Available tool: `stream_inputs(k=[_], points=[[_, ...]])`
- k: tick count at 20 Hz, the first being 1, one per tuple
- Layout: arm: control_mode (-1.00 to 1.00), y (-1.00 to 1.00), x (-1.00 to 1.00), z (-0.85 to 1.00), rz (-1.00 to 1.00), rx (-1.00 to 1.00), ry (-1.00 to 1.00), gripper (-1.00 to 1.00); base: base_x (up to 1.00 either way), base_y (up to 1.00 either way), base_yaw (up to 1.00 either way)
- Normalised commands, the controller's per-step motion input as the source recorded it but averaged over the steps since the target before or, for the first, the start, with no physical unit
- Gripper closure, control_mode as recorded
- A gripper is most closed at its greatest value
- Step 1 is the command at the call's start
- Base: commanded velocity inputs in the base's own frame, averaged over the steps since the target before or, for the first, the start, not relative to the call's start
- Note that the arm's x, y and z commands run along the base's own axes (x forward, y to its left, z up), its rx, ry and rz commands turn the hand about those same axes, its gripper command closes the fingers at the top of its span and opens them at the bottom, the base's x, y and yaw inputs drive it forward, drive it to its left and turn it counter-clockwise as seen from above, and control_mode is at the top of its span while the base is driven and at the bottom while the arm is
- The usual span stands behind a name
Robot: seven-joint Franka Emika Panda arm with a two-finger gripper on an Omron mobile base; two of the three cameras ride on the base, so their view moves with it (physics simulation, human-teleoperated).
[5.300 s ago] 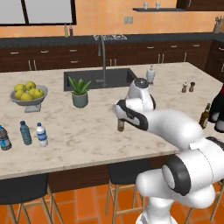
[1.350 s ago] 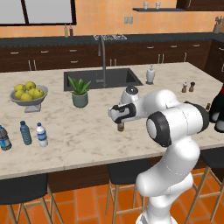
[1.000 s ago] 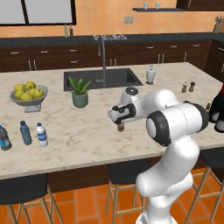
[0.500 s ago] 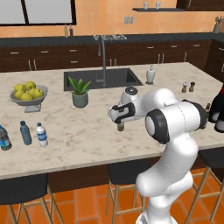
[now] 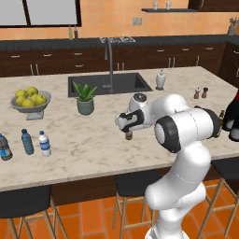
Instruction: Move the plastic bottles in the middle to the plastics group, and the glass bottles in the middle to the glass group.
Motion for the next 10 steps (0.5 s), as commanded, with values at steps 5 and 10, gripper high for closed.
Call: stream_inputs(k=[5, 10], points=[[-1.00, 0.00, 0.00, -0.08, 0.00, 0.00, -0.02, -1.00, 0.00, 0.00, 0.00], [-1.00, 0.00, 0.00, 0.00, 0.00, 0.00, 0.00, 1.00, 0.00, 0.00, 0.00]])
